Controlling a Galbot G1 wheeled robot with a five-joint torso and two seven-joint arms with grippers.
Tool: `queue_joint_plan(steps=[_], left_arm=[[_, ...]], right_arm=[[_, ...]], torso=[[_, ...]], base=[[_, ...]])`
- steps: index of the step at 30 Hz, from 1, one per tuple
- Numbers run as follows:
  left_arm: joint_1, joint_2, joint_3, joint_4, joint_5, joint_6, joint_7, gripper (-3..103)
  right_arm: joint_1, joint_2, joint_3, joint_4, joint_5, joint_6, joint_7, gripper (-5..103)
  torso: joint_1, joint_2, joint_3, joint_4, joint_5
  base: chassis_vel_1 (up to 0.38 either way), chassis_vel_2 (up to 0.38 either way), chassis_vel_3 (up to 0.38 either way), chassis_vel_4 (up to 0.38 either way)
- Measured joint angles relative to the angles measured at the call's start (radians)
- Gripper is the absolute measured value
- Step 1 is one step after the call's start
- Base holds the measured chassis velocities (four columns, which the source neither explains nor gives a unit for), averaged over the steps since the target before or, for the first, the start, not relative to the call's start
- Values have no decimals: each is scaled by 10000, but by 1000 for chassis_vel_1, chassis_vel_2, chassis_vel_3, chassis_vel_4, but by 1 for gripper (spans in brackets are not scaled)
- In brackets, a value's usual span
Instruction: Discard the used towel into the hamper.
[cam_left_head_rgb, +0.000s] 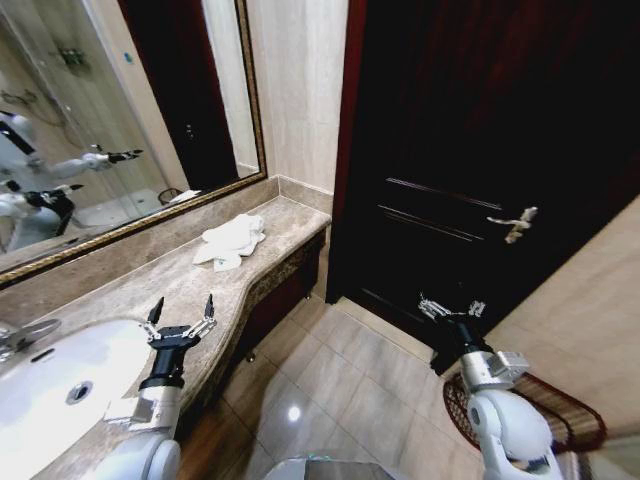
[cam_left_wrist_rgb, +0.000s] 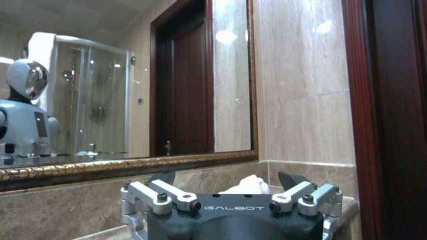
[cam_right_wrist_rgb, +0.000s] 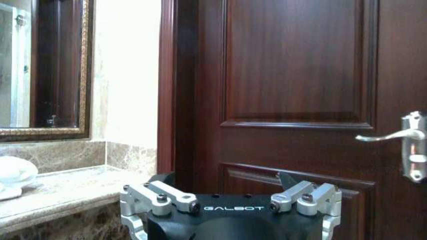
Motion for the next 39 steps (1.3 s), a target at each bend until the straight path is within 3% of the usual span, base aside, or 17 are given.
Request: queue_joint_plan(steps=[14, 27, 30, 39], left_arm=[[-31, 44, 27, 6, 57, -133, -32, 100], [76, 13, -10, -453, 23, 1098, -52, 100], [73, 125, -24, -724, -23, 1690, -67, 100], [-3, 261, -45, -756, 4, 1822, -128, 100]], right_arm=[[-10, 35, 18, 0, 29, 18, -5, 100], [24, 10, 33, -61, 164, -32, -38, 100], [9, 29, 28, -2, 217, -81, -52, 100], [-38, 40, 90, 83, 240, -87, -58, 100]], torso=[[0, 0, 0, -1, 0], [0, 0, 0, -2, 0], [0, 1, 0, 1, -1], [0, 0, 0, -1, -2]], base=[[-65, 73, 71, -53], [-71, 57, 59, -70], [-60, 65, 74, -63], [-62, 80, 67, -60]])
